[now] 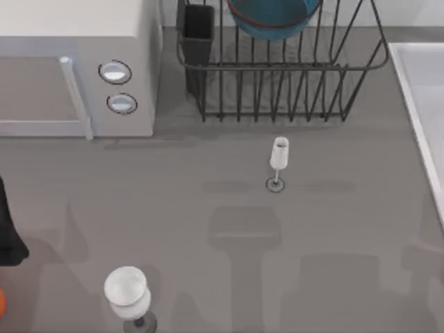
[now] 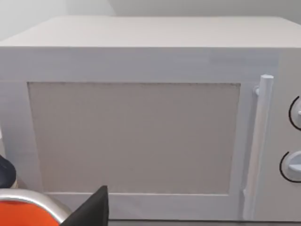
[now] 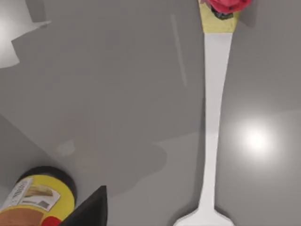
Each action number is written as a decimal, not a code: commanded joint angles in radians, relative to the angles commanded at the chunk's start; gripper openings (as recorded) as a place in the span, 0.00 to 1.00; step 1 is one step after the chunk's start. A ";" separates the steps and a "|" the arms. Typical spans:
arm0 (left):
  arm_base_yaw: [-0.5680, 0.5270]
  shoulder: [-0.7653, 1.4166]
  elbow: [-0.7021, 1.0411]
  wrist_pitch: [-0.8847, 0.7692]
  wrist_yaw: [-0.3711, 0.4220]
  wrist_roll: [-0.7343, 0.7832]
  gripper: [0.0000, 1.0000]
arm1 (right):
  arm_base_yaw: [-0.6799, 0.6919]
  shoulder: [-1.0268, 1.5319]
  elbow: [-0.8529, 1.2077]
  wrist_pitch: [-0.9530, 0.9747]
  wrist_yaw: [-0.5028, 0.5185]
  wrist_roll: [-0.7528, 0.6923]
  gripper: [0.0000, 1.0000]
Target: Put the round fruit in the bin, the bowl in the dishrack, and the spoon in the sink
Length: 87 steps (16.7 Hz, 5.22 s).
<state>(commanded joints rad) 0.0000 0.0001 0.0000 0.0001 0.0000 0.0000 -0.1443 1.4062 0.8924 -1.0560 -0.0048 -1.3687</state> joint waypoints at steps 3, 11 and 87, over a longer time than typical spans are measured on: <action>0.000 0.000 0.000 0.000 0.000 0.000 1.00 | 0.005 -0.003 -0.003 0.003 0.000 0.001 1.00; 0.000 0.000 0.000 0.000 0.000 0.000 1.00 | -0.017 0.111 -0.137 0.270 -0.001 -0.014 1.00; 0.000 0.000 0.000 0.000 0.000 0.000 1.00 | 0.003 1.321 1.981 -0.655 0.021 0.054 0.00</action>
<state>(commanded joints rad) 0.0000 0.0001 0.0000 0.0001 0.0000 0.0000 -0.1418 2.7269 2.8731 -1.7107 0.0160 -1.3148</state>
